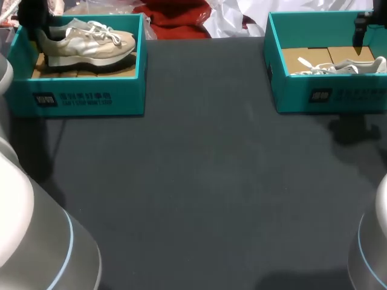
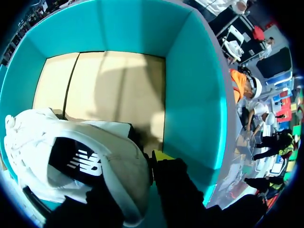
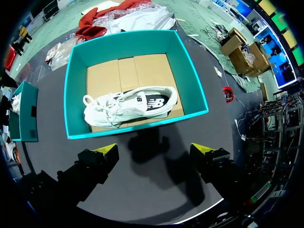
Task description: Take the shoe out of the shoebox, open the shoe tongue, remove and reinsert the insole, then place the shoe into the shoebox
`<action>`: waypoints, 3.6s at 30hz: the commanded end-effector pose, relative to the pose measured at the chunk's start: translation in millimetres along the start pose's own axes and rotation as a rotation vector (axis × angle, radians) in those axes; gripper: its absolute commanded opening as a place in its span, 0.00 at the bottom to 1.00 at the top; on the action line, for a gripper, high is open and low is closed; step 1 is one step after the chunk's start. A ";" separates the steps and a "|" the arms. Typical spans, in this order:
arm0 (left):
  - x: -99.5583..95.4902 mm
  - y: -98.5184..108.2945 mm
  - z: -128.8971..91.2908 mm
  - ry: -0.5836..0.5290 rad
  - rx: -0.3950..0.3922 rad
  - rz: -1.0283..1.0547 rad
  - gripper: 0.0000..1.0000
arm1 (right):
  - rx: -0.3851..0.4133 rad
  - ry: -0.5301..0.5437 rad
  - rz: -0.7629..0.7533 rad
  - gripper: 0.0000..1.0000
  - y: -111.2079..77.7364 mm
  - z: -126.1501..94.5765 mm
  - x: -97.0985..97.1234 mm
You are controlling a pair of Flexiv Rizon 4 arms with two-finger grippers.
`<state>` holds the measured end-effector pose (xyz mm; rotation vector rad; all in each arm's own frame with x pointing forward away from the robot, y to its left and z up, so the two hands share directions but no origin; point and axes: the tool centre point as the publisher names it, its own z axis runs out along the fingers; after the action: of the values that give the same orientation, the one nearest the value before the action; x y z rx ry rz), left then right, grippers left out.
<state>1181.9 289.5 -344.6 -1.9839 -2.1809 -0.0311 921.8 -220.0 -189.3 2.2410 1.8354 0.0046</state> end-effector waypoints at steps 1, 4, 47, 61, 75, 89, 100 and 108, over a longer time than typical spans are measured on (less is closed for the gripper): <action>5.1 -7.3 -20.4 0.001 -0.002 0.000 0.00 | -0.001 0.001 0.000 1.00 -0.7 0.3 -0.3; 8.1 -11.4 -32.6 -0.006 -0.003 0.002 0.00 | -0.001 0.001 0.000 1.00 -0.7 0.3 -0.3; 16.9 -101.7 -234.0 0.042 -0.095 -0.071 0.00 | -0.001 0.001 0.000 1.00 -0.7 0.3 -0.3; -34.9 -204.5 -212.8 0.061 -0.115 -0.088 0.00 | -0.001 0.001 0.000 1.00 -0.7 0.3 -0.3; -98.7 -307.6 -188.1 0.083 -0.163 -0.050 0.00 | -0.001 0.001 0.000 1.00 -0.7 0.3 -0.3; -150.4 -387.0 -156.8 0.097 -0.186 0.031 0.00 | -0.001 0.001 0.000 1.00 -0.7 0.3 -0.3; -183.9 -418.6 -146.8 0.045 -0.203 0.115 0.00 | -0.001 0.001 0.000 1.00 -0.7 0.3 -0.3; -183.9 -418.6 -146.8 0.045 -0.203 0.115 0.00 | -0.001 0.001 0.000 1.00 -0.7 0.3 -0.3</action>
<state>806.6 41.3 -182.1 -2.1172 -2.0636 -0.1623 921.7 -219.9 -189.3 2.2406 1.8353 0.0044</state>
